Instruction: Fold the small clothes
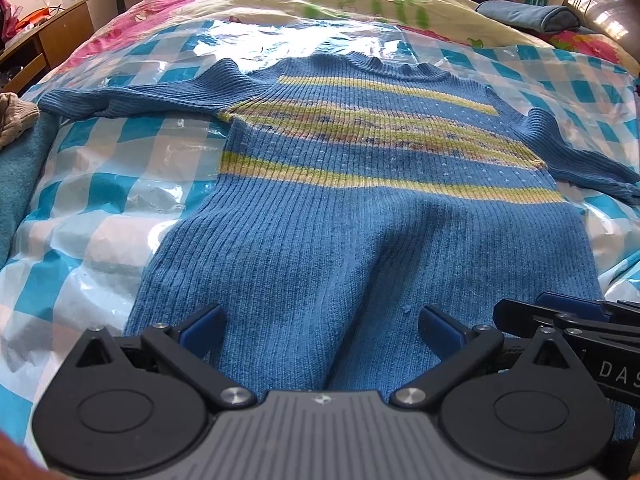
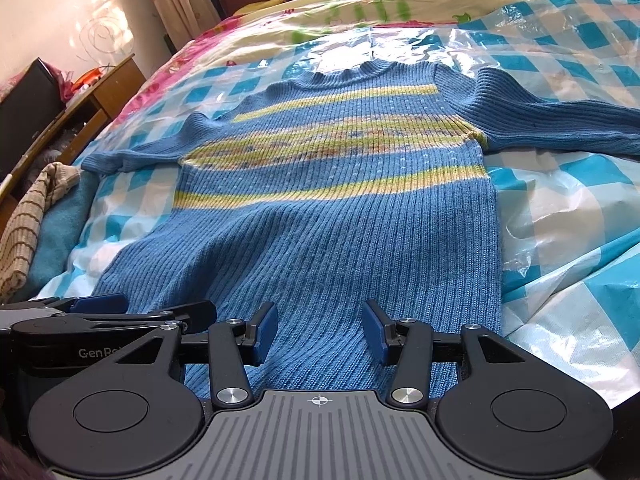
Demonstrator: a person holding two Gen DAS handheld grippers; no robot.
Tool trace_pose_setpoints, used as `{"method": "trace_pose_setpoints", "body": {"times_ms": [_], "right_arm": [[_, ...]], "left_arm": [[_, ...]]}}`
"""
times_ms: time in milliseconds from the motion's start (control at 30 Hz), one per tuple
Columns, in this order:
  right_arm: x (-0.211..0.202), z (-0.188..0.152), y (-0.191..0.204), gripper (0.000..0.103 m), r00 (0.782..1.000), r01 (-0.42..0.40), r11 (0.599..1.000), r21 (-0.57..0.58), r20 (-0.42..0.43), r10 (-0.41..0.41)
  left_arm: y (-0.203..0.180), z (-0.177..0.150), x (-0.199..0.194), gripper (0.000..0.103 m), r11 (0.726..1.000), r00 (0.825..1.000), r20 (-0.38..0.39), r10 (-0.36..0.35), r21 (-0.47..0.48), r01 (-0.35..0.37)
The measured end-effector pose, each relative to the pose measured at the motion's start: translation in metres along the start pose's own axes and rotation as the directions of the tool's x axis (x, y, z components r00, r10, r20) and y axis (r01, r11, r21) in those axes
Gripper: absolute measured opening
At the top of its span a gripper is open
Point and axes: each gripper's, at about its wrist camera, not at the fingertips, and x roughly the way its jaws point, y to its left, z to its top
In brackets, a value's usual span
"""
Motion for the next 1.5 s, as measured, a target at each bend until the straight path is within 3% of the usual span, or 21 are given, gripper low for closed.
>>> {"method": "trace_pose_setpoints", "body": {"times_ms": [967,1500], "right_arm": [[-0.012,-0.004,0.002,0.052,0.997,0.065,0.998,-0.017,0.051,-0.064],[-0.012,-0.005,-0.008,0.052,0.997,0.048,0.999,0.019,0.056,-0.049]], "left_arm": [[-0.002,-0.005,-0.012,0.103,1.0,0.997,0.071,-0.024,0.016,0.023],[-0.011,-0.004,-0.012,0.103,0.999,0.996,0.087,-0.017,0.047,0.013]]}}
